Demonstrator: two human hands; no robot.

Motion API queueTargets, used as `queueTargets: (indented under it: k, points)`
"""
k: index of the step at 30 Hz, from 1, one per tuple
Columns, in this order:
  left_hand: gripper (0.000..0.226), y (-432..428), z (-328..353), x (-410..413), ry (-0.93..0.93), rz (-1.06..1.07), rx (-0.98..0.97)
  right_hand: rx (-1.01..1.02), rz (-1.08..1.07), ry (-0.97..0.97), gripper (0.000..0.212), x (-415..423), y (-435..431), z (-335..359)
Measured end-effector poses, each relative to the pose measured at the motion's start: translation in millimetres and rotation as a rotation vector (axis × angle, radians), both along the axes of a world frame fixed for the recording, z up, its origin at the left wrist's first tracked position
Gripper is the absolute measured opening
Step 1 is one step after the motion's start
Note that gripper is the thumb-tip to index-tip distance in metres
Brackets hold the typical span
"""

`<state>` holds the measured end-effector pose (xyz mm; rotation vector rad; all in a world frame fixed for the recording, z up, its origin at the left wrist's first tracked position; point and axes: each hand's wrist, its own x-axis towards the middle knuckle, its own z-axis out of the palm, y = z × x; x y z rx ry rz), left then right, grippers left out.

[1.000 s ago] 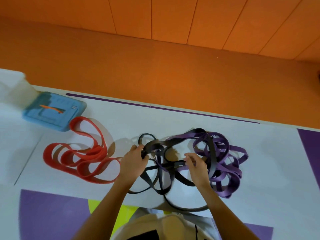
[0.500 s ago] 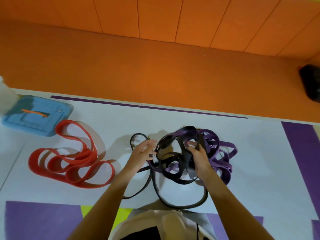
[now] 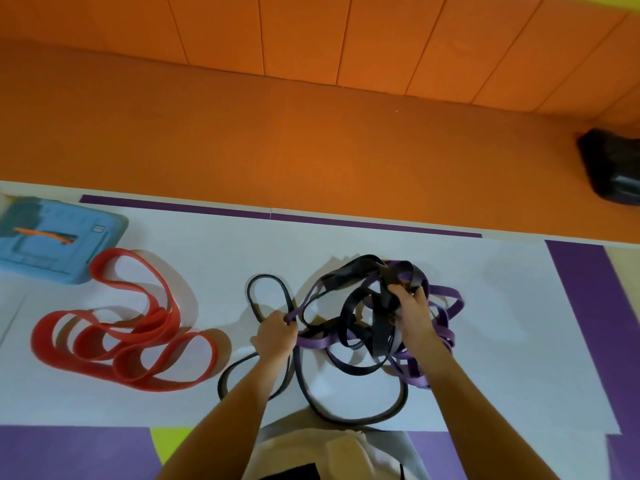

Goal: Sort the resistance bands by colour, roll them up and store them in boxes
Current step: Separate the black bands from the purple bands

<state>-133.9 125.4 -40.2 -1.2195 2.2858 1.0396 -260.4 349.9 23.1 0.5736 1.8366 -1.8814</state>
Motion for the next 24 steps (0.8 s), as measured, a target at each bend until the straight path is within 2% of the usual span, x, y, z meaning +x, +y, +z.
queueTargets:
  k: [2,5,8,10,12,15,17,19,22,24]
  points:
    - [0.021,-4,4,2,0.052,0.069,-0.061,0.097,0.144,0.114,0.035,6,-4,-4]
    - [0.024,-8,18,1,0.250,0.156,0.035,0.324,0.494,0.226,0.045,18,-14,-12]
    - [0.023,-3,39,-3,0.504,0.146,0.176,0.531,0.955,0.250,0.043,28,-35,-23]
    - [0.022,5,48,-6,0.631,0.191,0.332,0.613,1.140,0.287,0.034,29,-53,-27]
    - [0.021,11,52,-4,0.692,0.272,0.391,0.655,1.219,0.285,0.028,22,-70,-22]
    - [0.012,8,56,0,0.759,0.403,0.353,0.652,1.363,0.285,0.025,7,-82,-14]
    - [0.016,0,60,1,0.792,0.530,0.483,0.691,1.438,0.293,0.028,2,-81,-13]
    - [0.005,-4,64,5,0.767,0.628,0.670,0.735,1.479,0.282,0.032,2,-77,-16]
    - [0.022,-4,63,8,0.753,0.586,0.749,0.798,1.530,0.313,0.035,3,-78,-18]
    - [0.022,-6,62,8,0.792,0.548,0.817,0.807,1.536,0.316,0.035,4,-83,-19]
